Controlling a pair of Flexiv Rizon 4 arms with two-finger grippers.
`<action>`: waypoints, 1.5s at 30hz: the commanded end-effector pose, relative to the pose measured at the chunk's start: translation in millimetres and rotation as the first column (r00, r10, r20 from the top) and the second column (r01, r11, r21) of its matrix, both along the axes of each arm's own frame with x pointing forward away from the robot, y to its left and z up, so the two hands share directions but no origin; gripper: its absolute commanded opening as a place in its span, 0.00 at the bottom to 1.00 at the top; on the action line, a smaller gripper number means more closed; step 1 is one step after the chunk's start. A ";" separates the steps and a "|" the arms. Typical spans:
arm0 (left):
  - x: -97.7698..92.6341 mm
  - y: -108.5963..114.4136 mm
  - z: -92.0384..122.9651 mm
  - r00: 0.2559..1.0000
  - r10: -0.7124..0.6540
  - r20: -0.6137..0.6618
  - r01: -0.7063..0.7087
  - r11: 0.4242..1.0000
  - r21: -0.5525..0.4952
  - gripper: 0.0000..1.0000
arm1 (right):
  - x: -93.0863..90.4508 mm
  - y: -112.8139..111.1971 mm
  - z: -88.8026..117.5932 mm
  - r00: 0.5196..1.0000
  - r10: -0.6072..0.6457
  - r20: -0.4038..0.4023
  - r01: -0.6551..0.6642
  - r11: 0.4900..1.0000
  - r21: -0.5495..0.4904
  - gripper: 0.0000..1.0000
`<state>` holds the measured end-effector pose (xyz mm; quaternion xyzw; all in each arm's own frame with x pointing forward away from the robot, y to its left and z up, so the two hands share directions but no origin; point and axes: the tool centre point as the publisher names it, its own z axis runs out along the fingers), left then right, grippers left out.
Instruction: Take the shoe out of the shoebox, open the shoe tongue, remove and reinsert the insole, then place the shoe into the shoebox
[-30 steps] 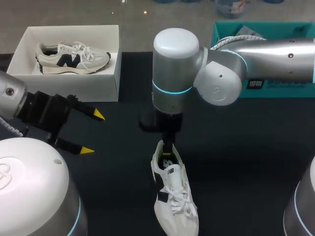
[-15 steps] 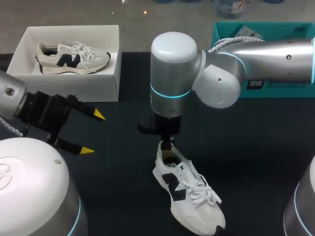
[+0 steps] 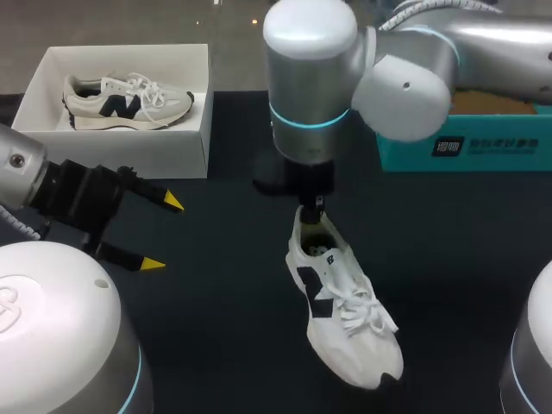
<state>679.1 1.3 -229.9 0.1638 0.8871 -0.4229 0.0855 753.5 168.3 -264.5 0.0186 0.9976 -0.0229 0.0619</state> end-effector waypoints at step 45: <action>0.3 0.4 0.2 1.000 -0.001 -0.002 0.001 1.000 0.003 1.00 | 67.7 -191.7 171.1 0.982 0.068 0.178 -0.069 0.998 -0.001 0.00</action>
